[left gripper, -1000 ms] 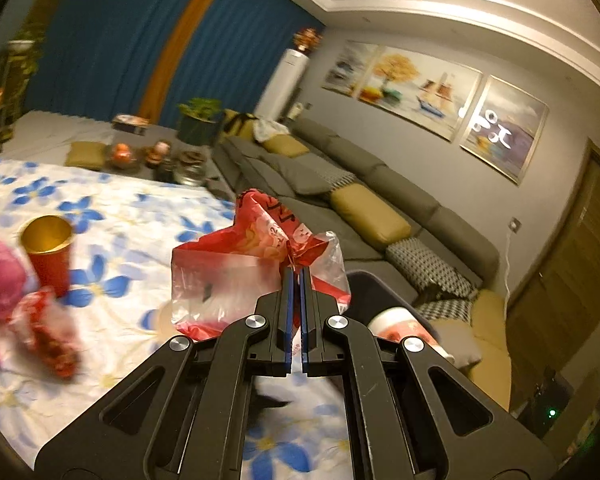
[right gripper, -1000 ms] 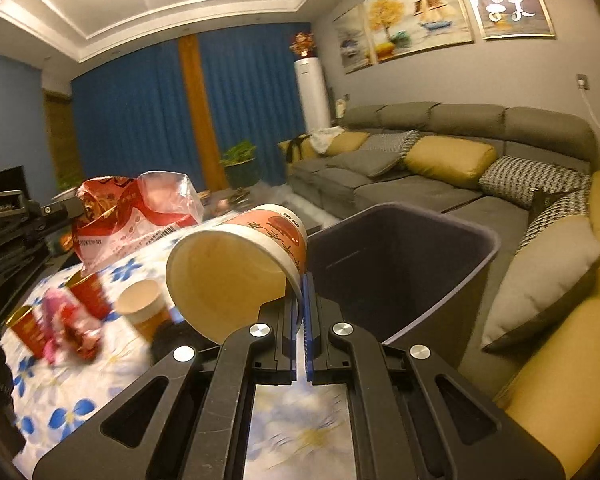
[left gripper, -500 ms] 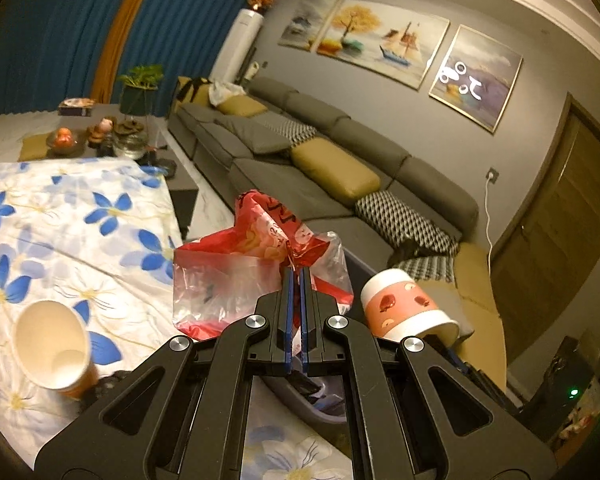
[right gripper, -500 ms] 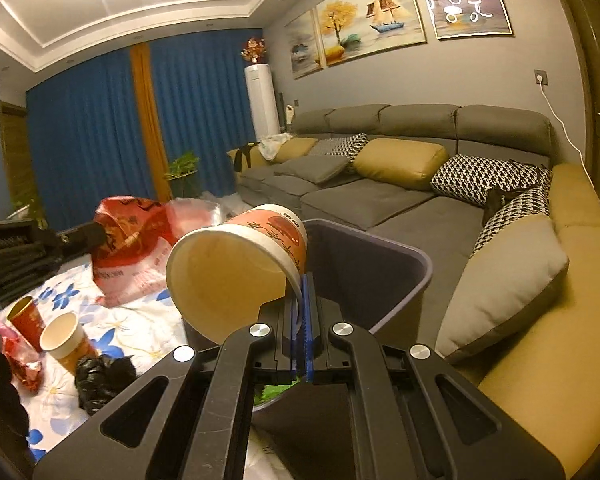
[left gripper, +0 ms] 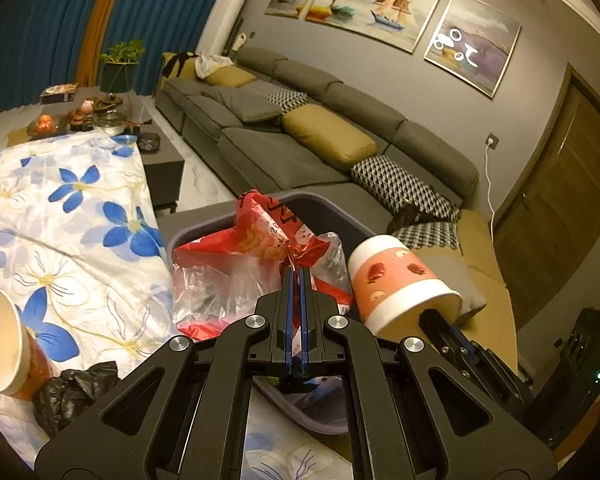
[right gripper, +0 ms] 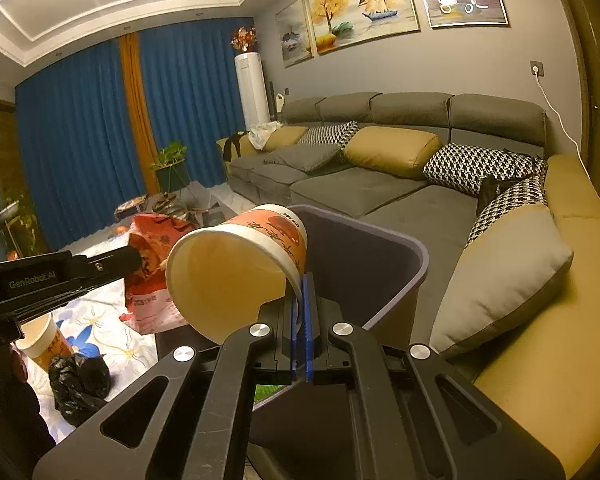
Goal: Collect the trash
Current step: 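Carry the cup and bag over the grey bin and open both tools, then move both tools back to the table toward the black bag and wrapper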
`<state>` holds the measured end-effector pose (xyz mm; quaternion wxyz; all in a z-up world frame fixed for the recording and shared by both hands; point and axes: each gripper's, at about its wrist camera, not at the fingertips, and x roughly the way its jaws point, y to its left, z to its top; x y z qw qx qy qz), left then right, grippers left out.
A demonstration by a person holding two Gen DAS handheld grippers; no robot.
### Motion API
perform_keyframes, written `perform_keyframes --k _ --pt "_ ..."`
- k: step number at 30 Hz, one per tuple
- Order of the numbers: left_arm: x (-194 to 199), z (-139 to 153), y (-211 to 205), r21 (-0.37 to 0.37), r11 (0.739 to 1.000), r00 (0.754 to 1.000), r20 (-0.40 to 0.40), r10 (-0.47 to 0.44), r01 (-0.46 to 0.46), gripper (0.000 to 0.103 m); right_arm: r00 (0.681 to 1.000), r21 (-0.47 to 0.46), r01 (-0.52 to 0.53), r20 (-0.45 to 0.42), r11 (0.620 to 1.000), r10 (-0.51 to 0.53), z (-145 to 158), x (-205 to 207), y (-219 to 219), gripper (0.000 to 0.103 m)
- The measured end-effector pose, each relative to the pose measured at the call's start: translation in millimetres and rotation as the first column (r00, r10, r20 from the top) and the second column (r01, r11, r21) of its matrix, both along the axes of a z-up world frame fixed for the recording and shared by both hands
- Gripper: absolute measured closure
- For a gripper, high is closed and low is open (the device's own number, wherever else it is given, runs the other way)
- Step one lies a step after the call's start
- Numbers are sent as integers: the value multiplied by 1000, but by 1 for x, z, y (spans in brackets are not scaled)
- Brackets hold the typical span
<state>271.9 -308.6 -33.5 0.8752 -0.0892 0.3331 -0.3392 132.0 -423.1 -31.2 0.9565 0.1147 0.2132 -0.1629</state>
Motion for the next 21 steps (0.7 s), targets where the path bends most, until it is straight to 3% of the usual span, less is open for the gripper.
perform_keyframes --k 13,16,19,21 --pt "2 -17 -7 12 999 998 -42 -43 43 101 998 22 0 -64 1000 2 -16 16 -7 99" --pt "2 -20 -7 6 998 997 -56 -55 55 96 997 21 -2 -77 1000 4 -19 18 -7 99" --pt "2 -22 -4 -10 998 996 -69 -63 62 76 996 23 -3 -87 1000 5 -22 21 -7 99" --pt "0 -21 2 -34 998 996 -70 -53 50 49 996 23 -5 -90 1000 7 -23 22 -8 99"
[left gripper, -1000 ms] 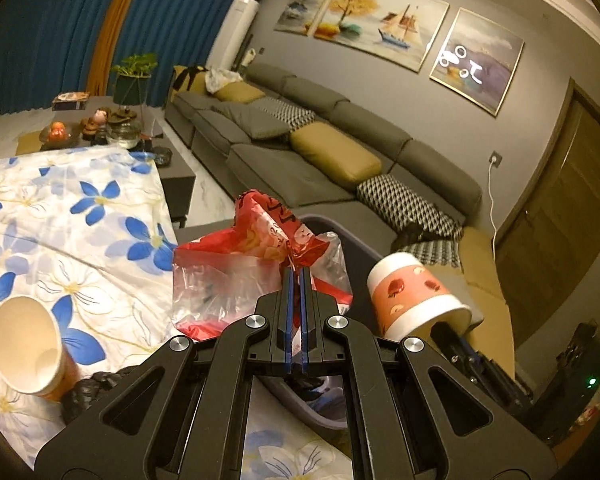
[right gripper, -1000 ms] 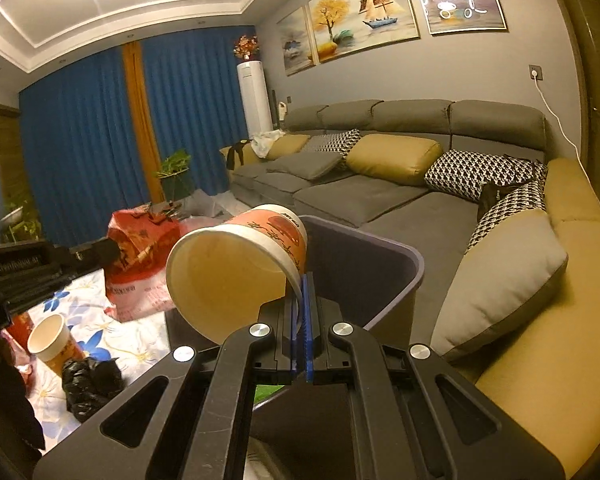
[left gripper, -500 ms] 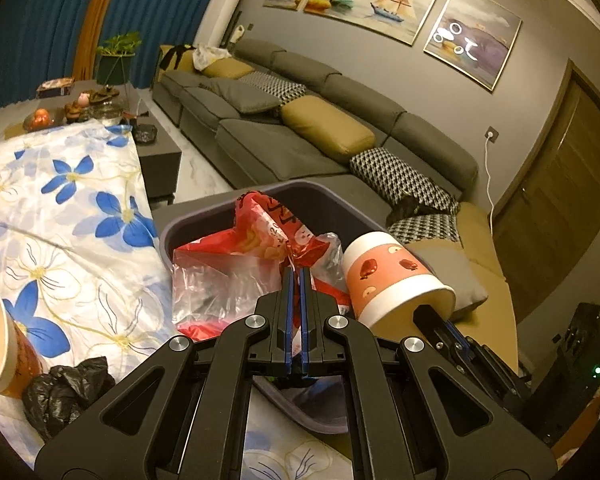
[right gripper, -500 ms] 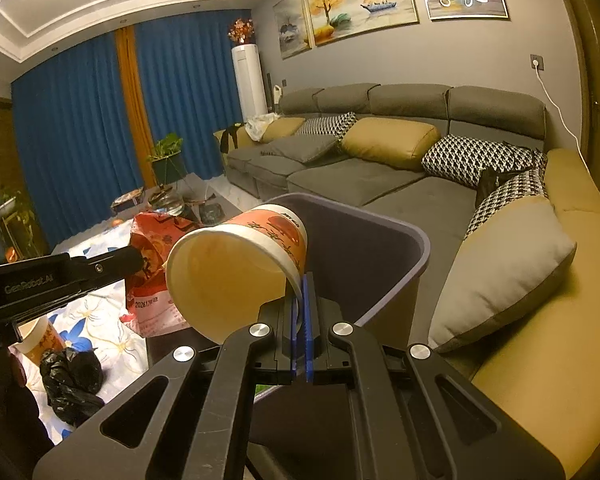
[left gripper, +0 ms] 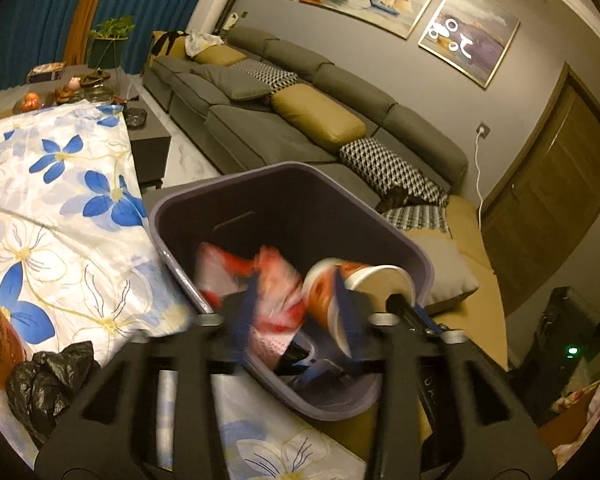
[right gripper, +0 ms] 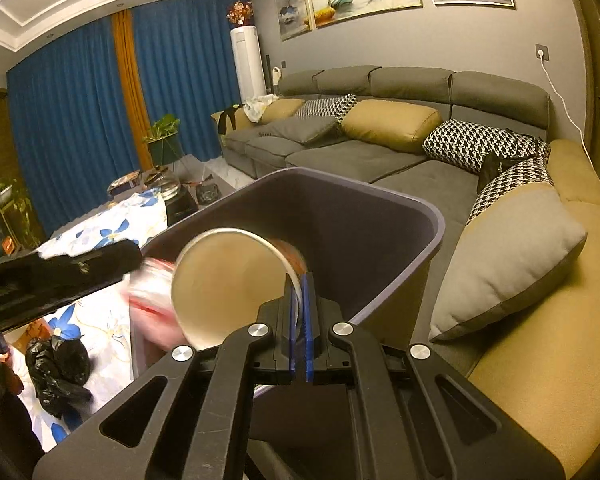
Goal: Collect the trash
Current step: 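Move both tools back to the table toward the black bag and wrapper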
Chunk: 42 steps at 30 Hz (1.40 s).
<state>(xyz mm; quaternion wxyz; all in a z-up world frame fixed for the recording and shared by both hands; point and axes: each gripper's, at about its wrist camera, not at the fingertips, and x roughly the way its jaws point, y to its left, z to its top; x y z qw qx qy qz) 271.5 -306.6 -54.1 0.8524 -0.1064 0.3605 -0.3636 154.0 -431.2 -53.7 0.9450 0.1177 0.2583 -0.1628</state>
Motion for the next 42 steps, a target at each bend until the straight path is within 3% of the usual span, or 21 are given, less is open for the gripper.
perform_keyframes --k 3,6,11,14,16,19,23,25,33,38,42 --pt "-6 6 12 -14 999 999 26 29 -29 34 1000 1 0 -2 1000 0 -1 0 0 96" --pt "-18 15 28 -15 998 995 75 65 -64 22 1000 2 6 5 1000 -6 -1 -2 0 79" --pt "-42 28 62 5 986 976 147 161 -164 14 999 -13 7 33 1000 -7 9 -12 6 63" --pt "-59 32 88 -1 972 958 170 230 -233 10 997 -32 -13 73 999 15 20 -27 21 44" --pt "-68 33 107 2 959 944 178 277 -282 8 994 -44 -40 104 998 44 26 -42 36 26" --pt "-83 32 137 16 925 909 191 370 -380 7 986 -51 -101 132 994 107 32 -61 61 17" --pt "-103 27 182 50 868 856 204 475 -494 7 975 -52 -172 132 984 178 34 -75 94 14" --pt "-112 25 201 64 841 830 216 514 -537 7 970 -57 -203 126 977 209 33 -81 112 7" --pt "-151 29 282 81 727 717 273 641 -682 7 940 -52 -326 93 944 330 27 -77 171 7" --pt "-162 29 307 83 690 681 282 676 -719 7 934 -73 -347 63 935 351 21 -64 194 7" --pt "-166 25 321 76 676 668 267 694 -733 7 934 -81 -352 32 932 356 14 -50 203 7"
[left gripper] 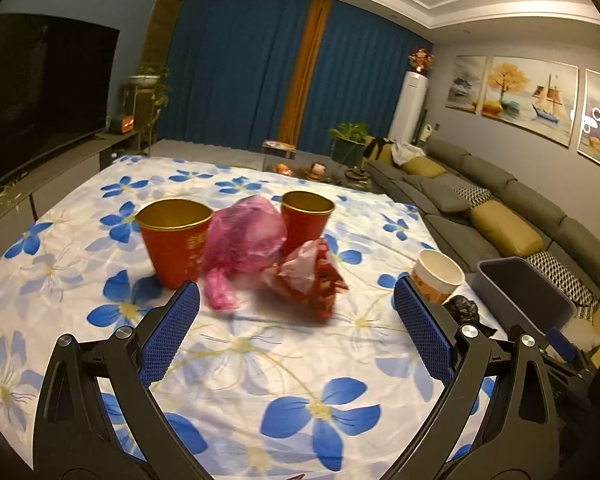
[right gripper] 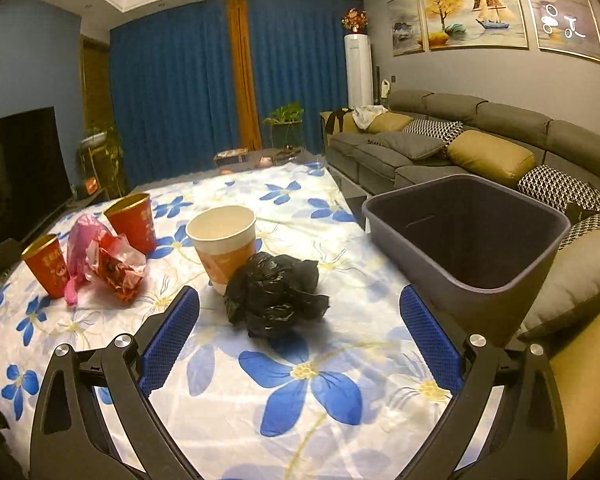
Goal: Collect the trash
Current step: 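Move both tools back to the table toward the black bag and wrapper, then grasp the black plastic bag with the right tool while the left tool grasps the red-and-white wrapper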
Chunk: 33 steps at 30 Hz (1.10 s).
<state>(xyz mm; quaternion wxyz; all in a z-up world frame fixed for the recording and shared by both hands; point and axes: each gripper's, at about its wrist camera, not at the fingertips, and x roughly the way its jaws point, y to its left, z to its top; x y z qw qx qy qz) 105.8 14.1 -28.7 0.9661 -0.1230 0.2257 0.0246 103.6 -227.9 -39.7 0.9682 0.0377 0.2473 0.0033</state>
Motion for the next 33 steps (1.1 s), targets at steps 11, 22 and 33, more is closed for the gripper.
perform_keyframes --k 11,22,33 --pt "23 -9 5 -1 1000 1000 -12 -14 14 7 998 -15 -2 -63 1000 1 -13 43 4 12" --pt "61 -17 -8 54 997 998 -48 -48 51 7 991 -8 -20 -133 1000 19 -25 72 8 29" --pt "100 -30 -17 59 995 991 -106 -79 85 12 977 23 -40 -207 999 44 -35 85 9 63"
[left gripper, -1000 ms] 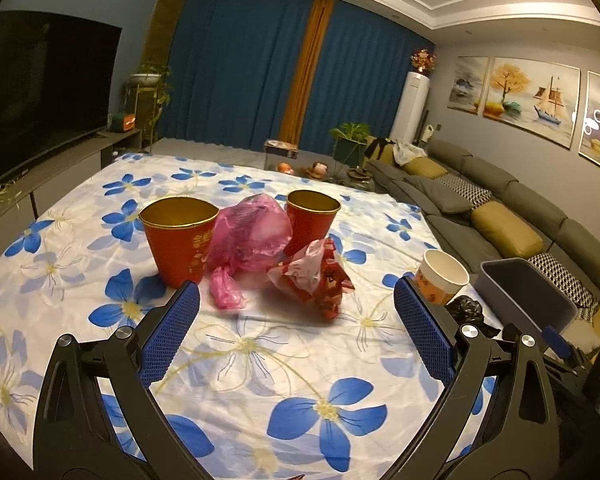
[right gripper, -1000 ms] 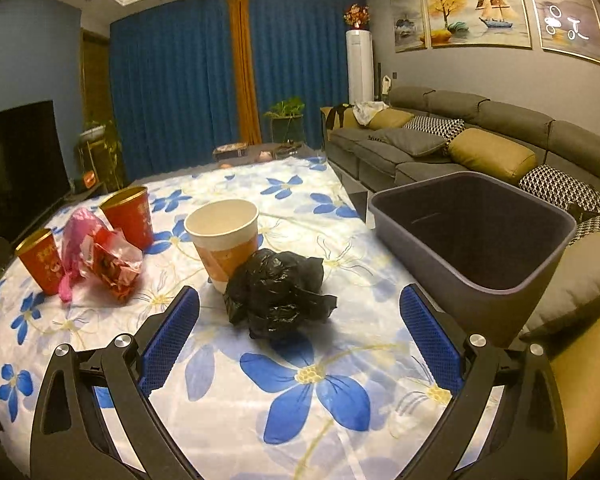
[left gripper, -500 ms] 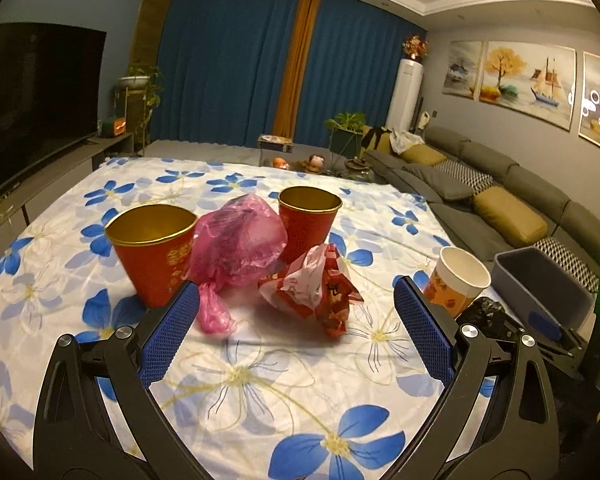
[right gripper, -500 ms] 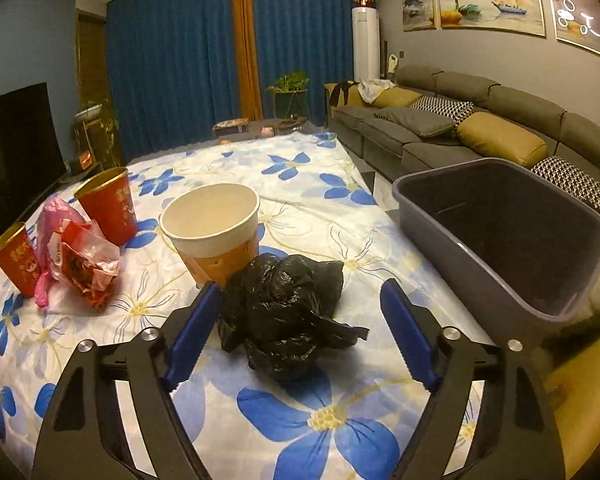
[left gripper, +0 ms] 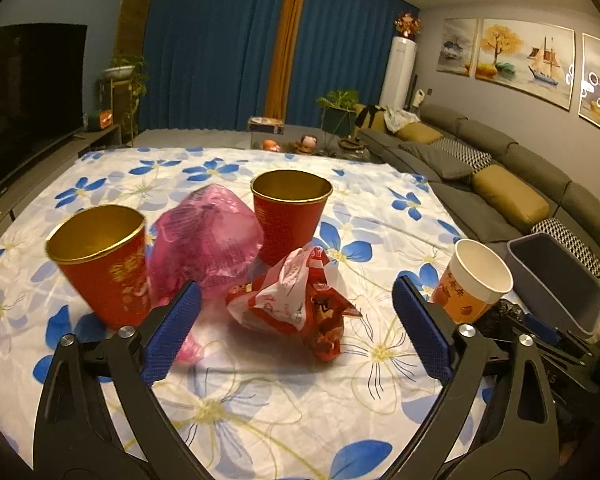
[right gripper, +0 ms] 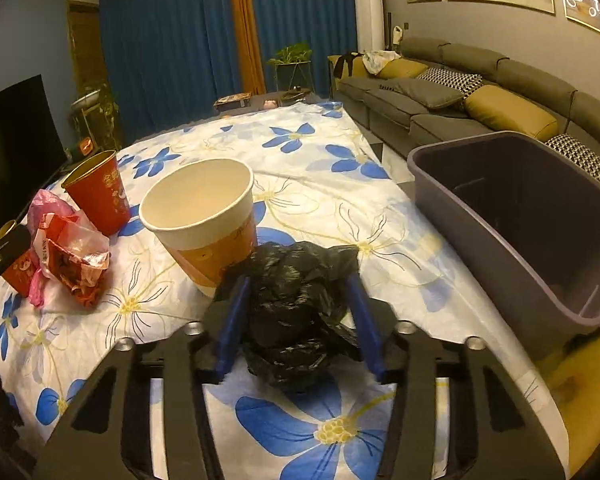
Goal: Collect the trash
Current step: 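Grasp the black plastic bag with the right tool while the left tool grasps the red-and-white wrapper, then carry both items over the grey bin and open both tools to drop them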
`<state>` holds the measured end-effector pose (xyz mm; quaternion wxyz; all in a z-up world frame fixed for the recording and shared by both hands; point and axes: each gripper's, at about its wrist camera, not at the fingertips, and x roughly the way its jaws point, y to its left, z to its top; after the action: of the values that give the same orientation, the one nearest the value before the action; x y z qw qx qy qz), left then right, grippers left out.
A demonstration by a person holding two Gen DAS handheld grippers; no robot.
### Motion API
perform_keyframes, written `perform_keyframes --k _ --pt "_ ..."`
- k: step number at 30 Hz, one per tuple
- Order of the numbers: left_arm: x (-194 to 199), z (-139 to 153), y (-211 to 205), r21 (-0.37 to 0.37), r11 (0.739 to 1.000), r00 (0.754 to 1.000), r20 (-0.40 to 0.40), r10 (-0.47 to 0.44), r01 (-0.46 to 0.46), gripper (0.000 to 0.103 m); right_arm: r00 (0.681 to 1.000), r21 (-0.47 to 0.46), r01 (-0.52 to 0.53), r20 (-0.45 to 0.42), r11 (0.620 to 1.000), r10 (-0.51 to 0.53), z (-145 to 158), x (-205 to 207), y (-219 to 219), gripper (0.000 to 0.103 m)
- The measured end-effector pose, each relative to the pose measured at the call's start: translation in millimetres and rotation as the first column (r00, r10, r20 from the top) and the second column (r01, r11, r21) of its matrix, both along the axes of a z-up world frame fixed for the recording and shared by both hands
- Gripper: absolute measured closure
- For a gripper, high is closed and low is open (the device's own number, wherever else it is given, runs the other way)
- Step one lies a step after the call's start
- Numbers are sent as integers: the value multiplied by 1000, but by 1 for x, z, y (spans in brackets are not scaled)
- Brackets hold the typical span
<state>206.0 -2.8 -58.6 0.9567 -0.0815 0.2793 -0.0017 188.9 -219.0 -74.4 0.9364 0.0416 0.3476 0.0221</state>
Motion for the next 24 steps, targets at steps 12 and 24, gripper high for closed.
perform_keyframes --k 12,24 --pt "31 -22 12 -79 996 993 -111 -48 40 51 999 2 -21 31 1000 21 4 -7 5 74" --pt "19 -22 20 -155 986 992 -104 -77 61 80 997 32 10 74 999 -12 9 -21 -1 75"
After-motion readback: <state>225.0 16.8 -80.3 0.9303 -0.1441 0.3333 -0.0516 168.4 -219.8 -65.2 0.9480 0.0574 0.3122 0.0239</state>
